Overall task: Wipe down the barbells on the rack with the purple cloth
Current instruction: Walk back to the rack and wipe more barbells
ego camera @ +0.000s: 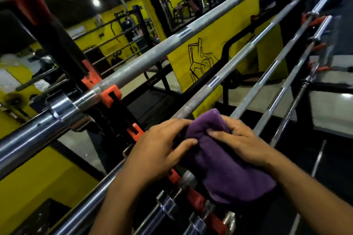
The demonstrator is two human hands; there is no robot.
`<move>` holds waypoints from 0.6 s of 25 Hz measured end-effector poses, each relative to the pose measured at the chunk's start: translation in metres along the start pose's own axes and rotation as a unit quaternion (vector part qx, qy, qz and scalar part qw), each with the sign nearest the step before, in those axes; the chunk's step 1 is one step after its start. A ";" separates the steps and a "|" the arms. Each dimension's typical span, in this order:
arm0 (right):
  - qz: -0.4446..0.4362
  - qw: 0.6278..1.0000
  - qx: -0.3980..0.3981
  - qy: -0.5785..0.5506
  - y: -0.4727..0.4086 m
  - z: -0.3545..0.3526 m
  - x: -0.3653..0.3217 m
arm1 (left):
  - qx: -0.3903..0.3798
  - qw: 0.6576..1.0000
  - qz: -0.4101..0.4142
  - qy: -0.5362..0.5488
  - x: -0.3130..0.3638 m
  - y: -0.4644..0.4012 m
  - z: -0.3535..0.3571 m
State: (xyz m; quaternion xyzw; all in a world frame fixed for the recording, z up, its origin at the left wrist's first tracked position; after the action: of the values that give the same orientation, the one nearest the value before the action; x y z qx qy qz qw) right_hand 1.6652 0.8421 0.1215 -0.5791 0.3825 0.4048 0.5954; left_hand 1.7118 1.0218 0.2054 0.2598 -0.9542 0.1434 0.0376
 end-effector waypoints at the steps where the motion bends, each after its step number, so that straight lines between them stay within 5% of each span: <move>1: -0.016 0.997 0.041 0.064 0.004 -0.014 0.001 | 0.003 1.000 -0.006 0.006 0.004 -0.012 0.002; 4: -0.039 0.953 0.262 0.144 0.021 -0.059 0.010 | 0.031 0.999 -0.031 -0.010 0.018 -0.050 0.003; 7: 0.008 0.903 0.429 -0.021 0.042 -0.068 0.033 | 0.086 0.994 -0.040 -0.052 0.038 -0.082 0.002; 9: 0.054 0.877 0.406 -0.252 0.047 -0.047 0.047 | 0.076 0.996 0.016 -0.050 0.062 -0.097 0.019; 11: 0.086 0.812 0.357 -0.454 0.046 -0.029 0.046 | -0.071 0.989 0.128 -0.011 0.092 -0.099 0.052; 13: 0.082 0.763 0.348 -0.538 0.041 -0.030 0.048 | -0.216 0.956 0.200 0.014 0.099 -0.093 0.065; 15: 0.046 0.758 0.343 -0.554 0.027 -0.045 0.052 | -0.185 0.962 0.200 0.014 0.077 -0.101 0.044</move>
State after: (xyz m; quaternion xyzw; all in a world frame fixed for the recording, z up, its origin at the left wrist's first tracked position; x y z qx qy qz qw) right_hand 1.6608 0.7995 0.0613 0.0067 0.1254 0.5234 0.8427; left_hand 1.6963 0.8886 0.2006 0.0497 -0.9960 -0.0273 0.0689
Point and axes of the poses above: each hand's wrist, its own y-axis away from the middle knuckle, its own z-axis out of the palm, x = y × z, the point moved 3 cm from there along -y, towards the middle knuckle, and after that the axes turned 1 degree about -x, right-handed, at the moved point
